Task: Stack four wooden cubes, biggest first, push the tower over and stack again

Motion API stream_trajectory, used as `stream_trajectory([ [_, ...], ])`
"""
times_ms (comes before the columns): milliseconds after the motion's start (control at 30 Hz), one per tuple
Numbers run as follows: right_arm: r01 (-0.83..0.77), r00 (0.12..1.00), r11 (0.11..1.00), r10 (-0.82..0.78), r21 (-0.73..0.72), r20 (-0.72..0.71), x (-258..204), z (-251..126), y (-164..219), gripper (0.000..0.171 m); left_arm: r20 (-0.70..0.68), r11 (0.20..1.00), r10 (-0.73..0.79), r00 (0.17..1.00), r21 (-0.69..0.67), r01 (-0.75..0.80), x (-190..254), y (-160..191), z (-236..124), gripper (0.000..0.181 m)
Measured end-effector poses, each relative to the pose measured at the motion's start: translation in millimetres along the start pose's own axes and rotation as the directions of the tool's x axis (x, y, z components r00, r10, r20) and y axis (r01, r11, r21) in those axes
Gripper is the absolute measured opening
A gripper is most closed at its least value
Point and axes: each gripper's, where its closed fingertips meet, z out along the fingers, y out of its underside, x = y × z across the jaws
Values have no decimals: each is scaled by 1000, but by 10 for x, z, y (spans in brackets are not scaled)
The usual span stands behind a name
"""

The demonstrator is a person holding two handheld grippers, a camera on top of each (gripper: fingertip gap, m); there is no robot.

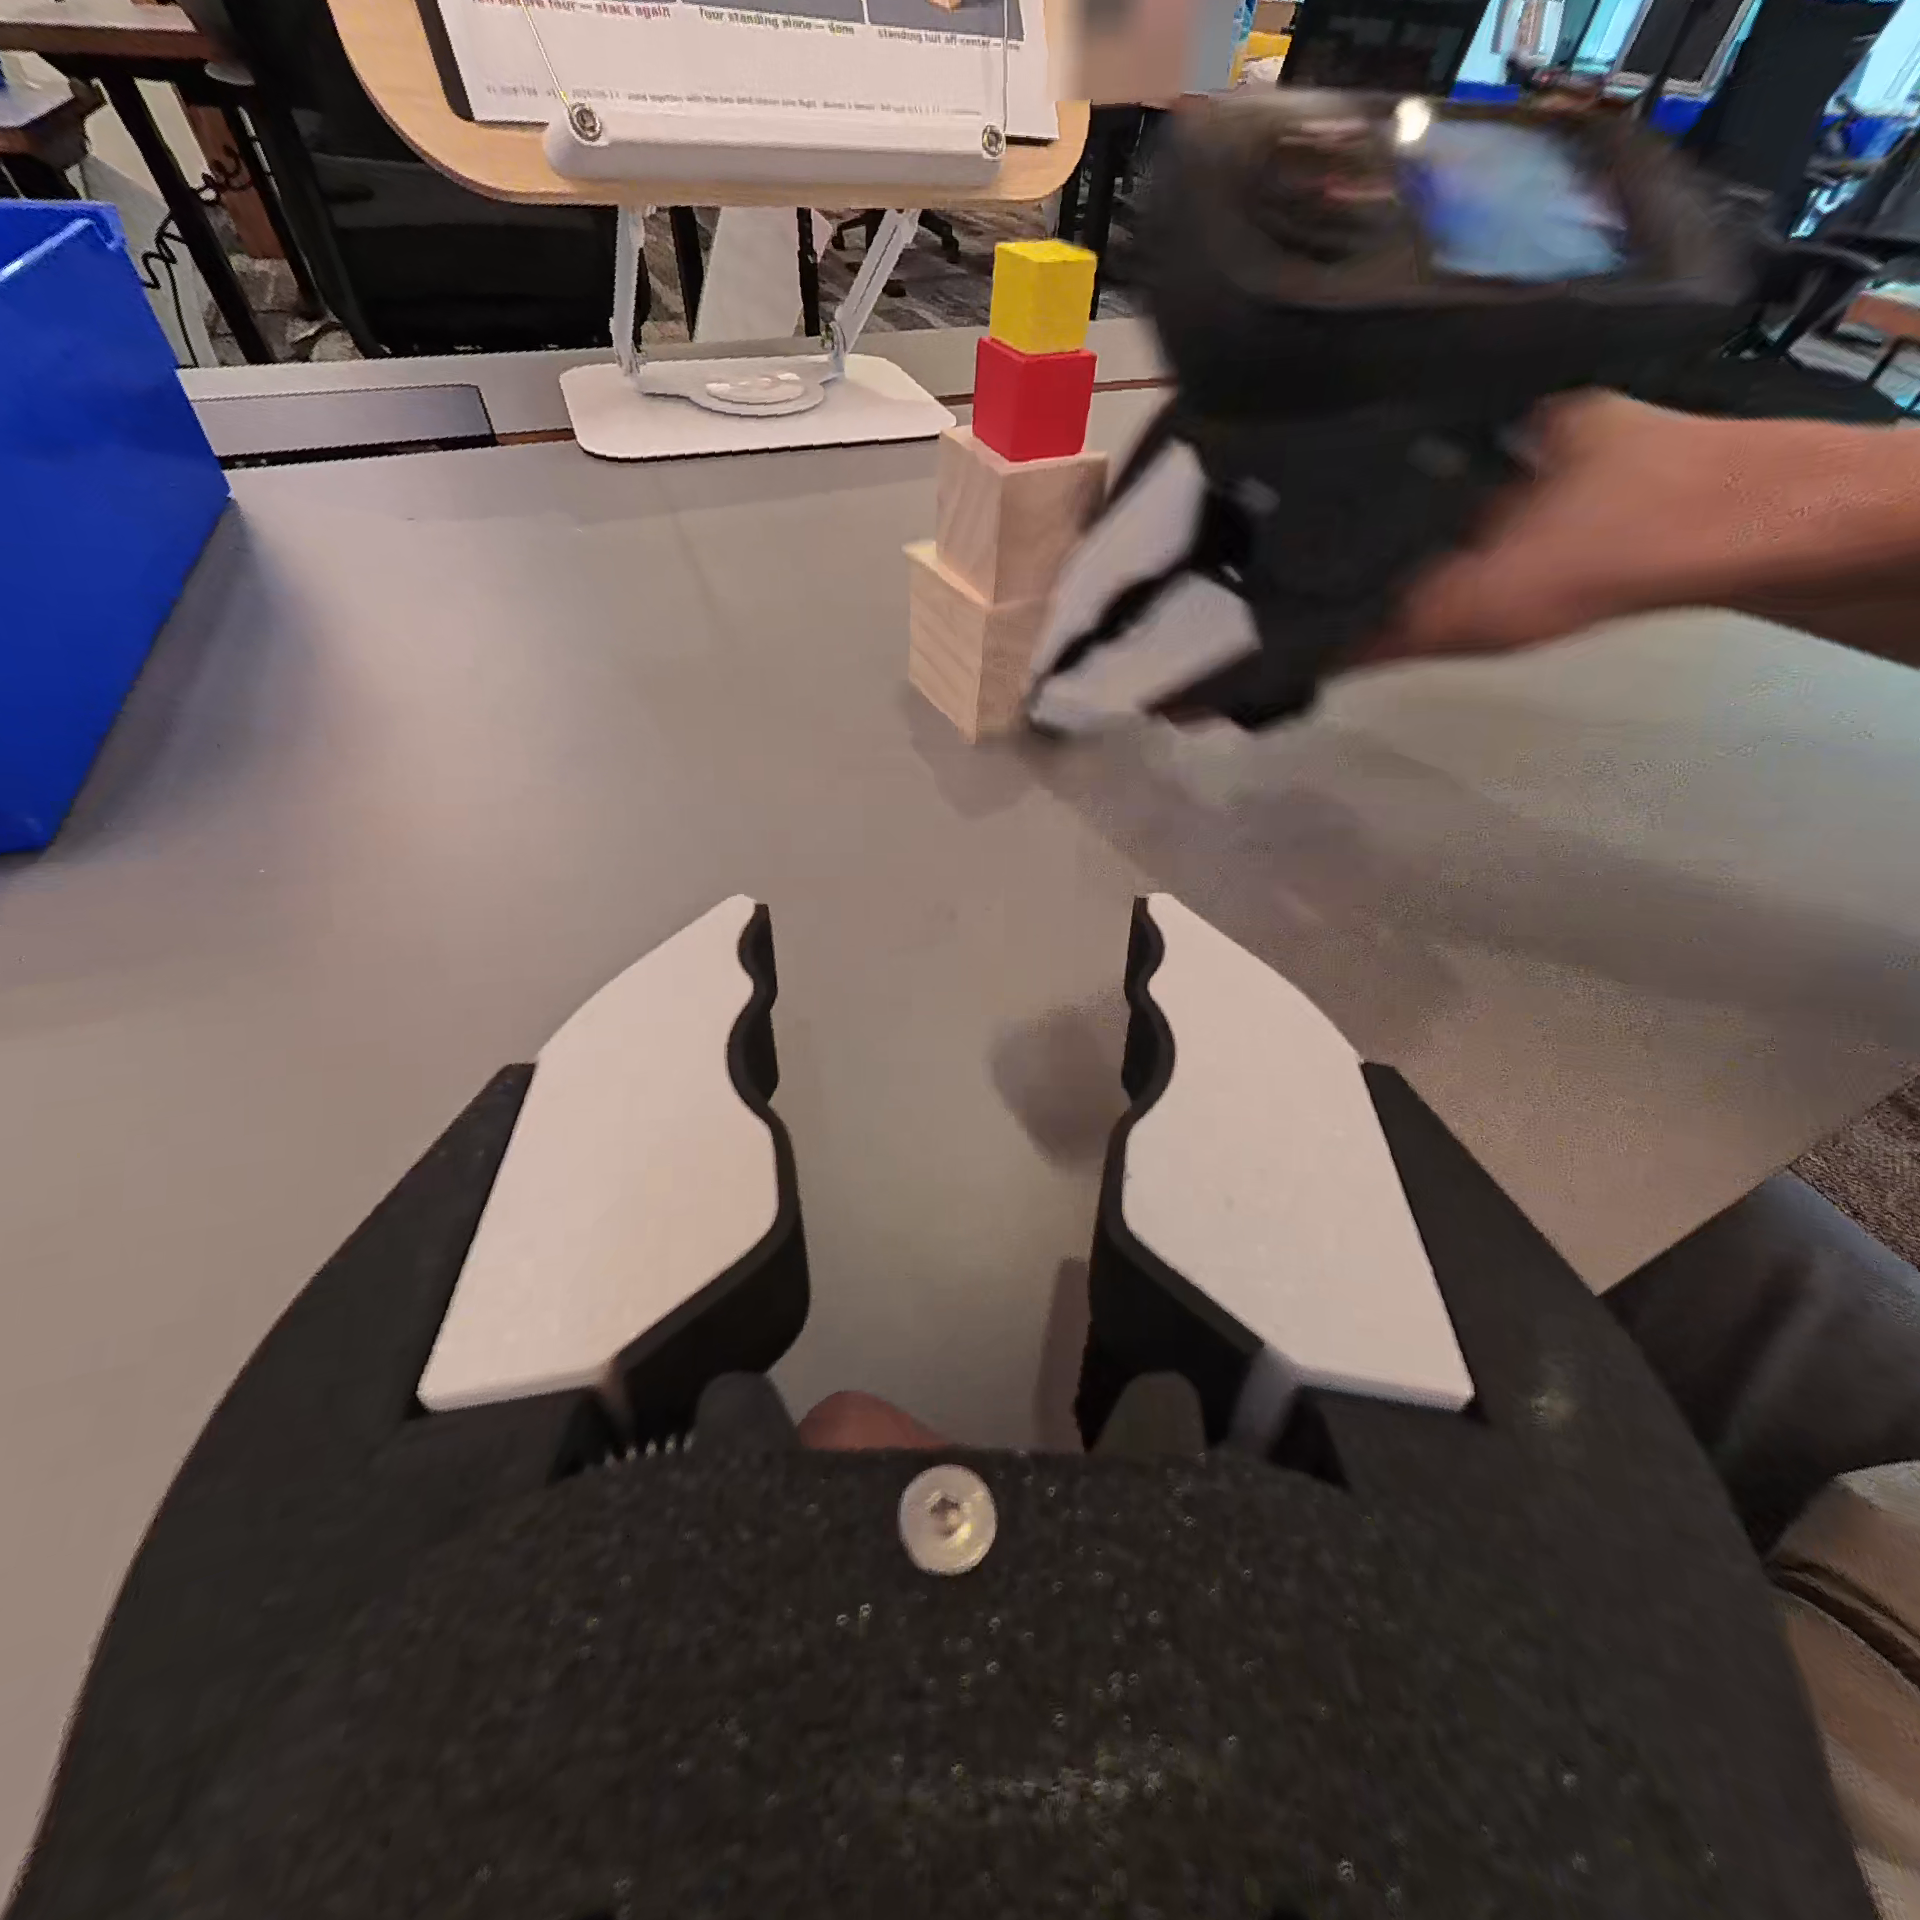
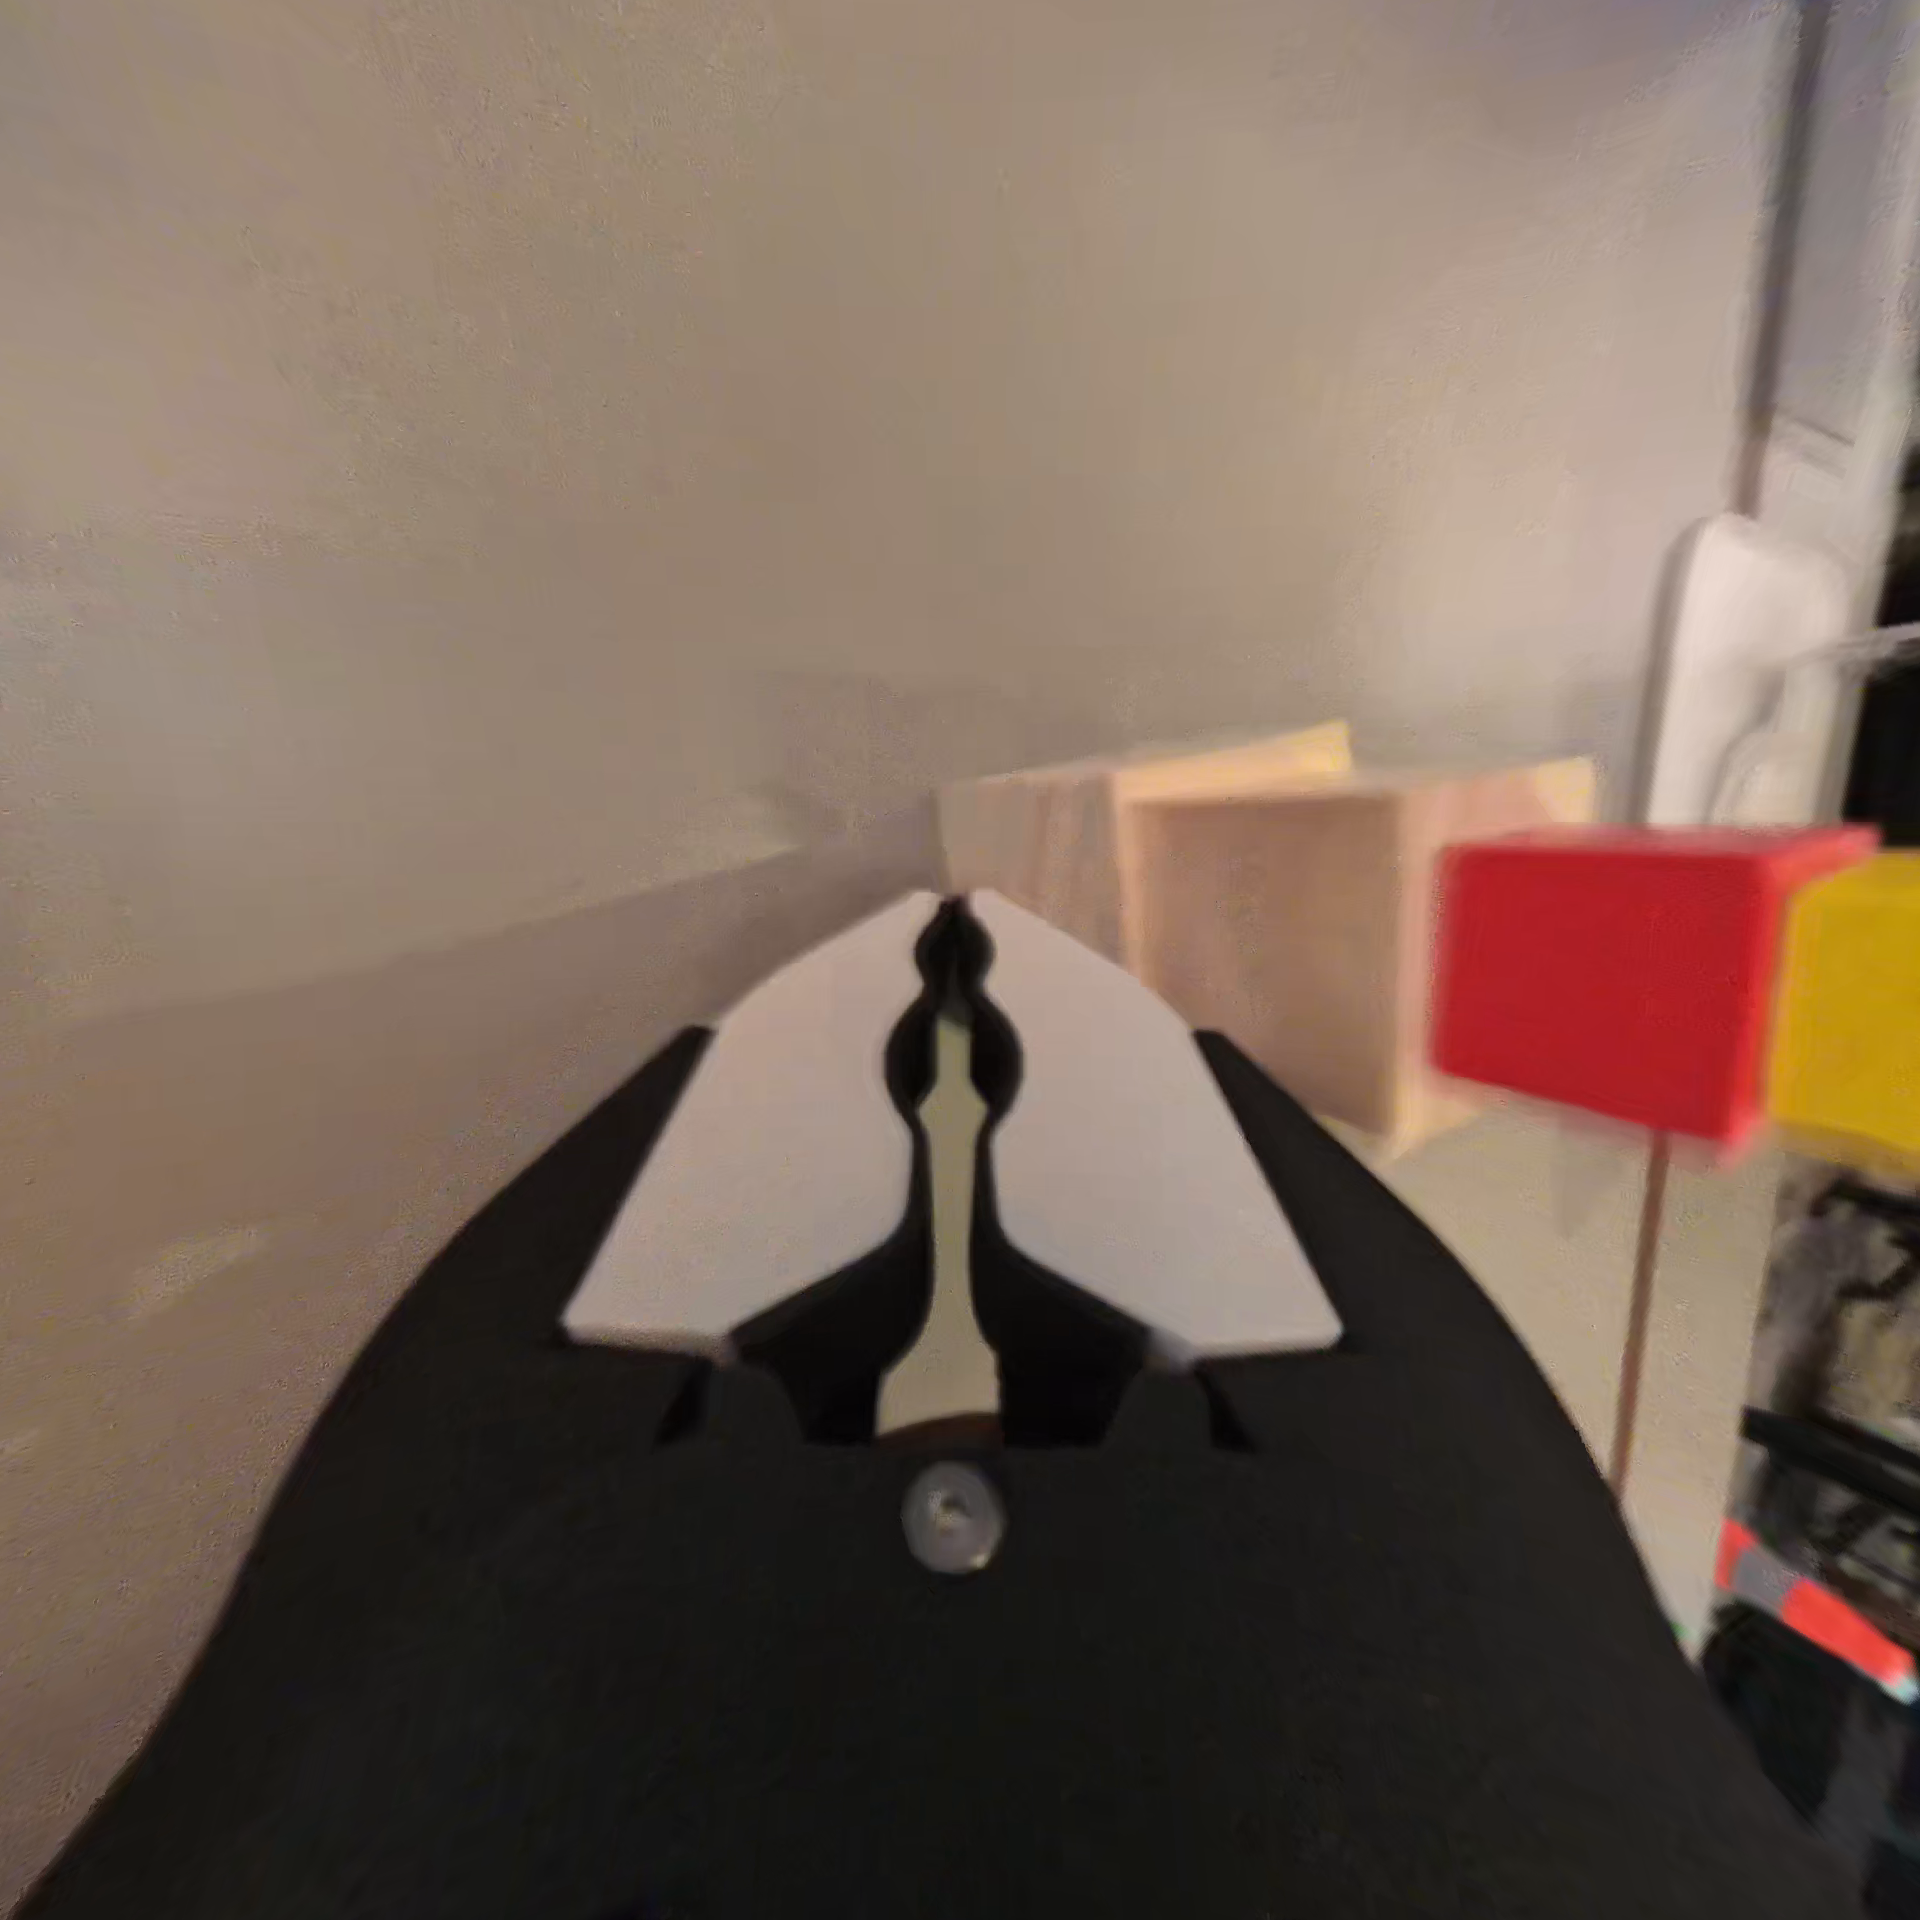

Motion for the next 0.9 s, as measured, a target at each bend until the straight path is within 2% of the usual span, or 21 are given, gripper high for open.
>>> stream_trajectory([
  [33, -109, 992, 994, 110, -18, 64, 168, 89, 61, 0, -7, 1000, 0, 1000, -1, 0, 11, 2, 8, 64],
  [67, -195, 968, 980, 185, 42, 170, 152, -3, -26, 0, -18, 1000, -3, 1000, -7, 3, 28, 9, 14, 64],
  [100, -183, 969, 976, 158, 119, 191, 81, -195, -111, 0, -24, 1000, -6, 1000, -8, 6, 40, 10, 12, 64],
  [167, -48, 994, 987, 33, 155, 100, -160, -499, -52, 0, -34, 1000, -1, 999, -2, 1, 57, 13, -9, 64],
  [200, -55, 995, 985, 39, 167, 97, -311, -607, 0, 0, -30, 1000, 0, 1000, -1, 0, 48, 27, -14, 64],
  [333, -227, 971, 956, 207, 188, 117, -649, -877, 286, 0, -13, 999, -40, 999, -7, 40, -27, 64, 11, 65],
  [433, -350, 936, 904, 350, 244, 48, -653, -1027, 407, 2, 10, 998, -48, 999, -35, 48, -93, 86, 46, 67],
  [533, -469, 861, 806, 509, 360, -17, -513, -1178, 447, 17, 17, 997, -63, 998, -40, 64, -116, 88, 56, 67],
  [633, -601, 727, 622, 686, 501, 19, -350, -1338, 475, 37, 52, 999, -43, 998, -10, 44, -121, 6, 33, 67],
  [700, -636, 650, 530, 760, 560, 19, -268, -1428, 536, 47, 90, 999, -17, 996, 36, 14, -130, -129, 12, 67],
  [733, -635, 624, 506, 781, 583, 2, -239, -1465, 573, 56, 118, 998, 6, 993, 67, -14, -142, -218, 1, 66],
  [800, -627, 592, 487, 805, 608, -34, -222, -1512, 638, 62, 171, 995, 47, 984, 84, -62, -160, -351, 19, 67],
  [900, -638, 542, 457, 838, 620, -61, -199, -1528, 727, 72, 239, 995, 28, 971, 88, -50, -205, -464, 94, 70],
])
